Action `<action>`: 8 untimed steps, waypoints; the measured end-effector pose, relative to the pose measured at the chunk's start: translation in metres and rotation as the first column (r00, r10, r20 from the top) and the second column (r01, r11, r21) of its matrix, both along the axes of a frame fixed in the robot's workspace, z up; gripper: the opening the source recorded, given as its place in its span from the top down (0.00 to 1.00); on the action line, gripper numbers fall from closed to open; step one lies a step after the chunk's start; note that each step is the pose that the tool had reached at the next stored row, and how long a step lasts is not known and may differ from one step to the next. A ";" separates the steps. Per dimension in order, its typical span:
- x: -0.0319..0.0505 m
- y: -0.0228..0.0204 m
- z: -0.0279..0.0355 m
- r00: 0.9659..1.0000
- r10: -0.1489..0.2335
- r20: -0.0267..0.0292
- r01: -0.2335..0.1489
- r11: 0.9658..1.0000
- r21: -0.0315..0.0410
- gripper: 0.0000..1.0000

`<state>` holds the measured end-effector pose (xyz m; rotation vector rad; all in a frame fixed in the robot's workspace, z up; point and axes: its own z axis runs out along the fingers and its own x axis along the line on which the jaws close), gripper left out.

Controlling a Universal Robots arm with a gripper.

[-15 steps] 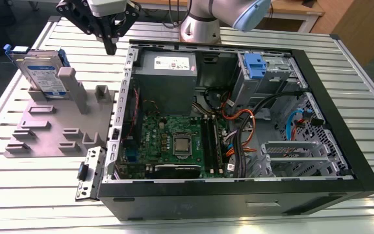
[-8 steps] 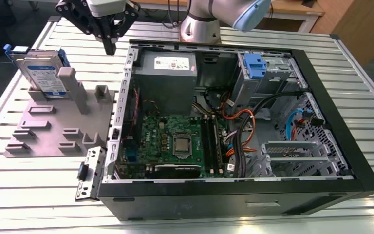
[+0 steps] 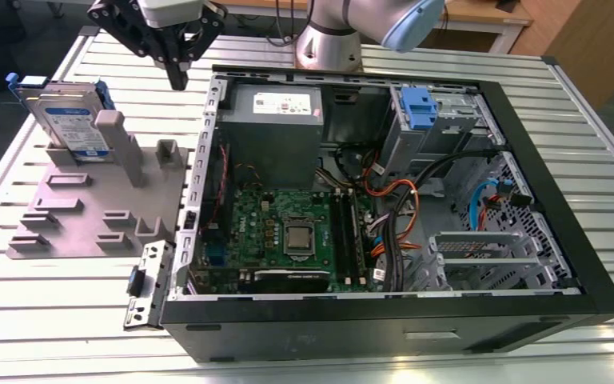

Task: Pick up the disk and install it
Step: 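Reach for the disk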

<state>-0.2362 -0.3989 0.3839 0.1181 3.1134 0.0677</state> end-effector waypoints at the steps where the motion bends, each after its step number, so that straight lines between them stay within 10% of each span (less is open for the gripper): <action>1: -0.0007 0.0000 0.0000 1.000 0.000 0.000 0.000 1.000 0.000 0.89; 8: -0.0090 0.0001 -0.0006 1.000 0.000 0.000 0.000 1.000 0.000 0.89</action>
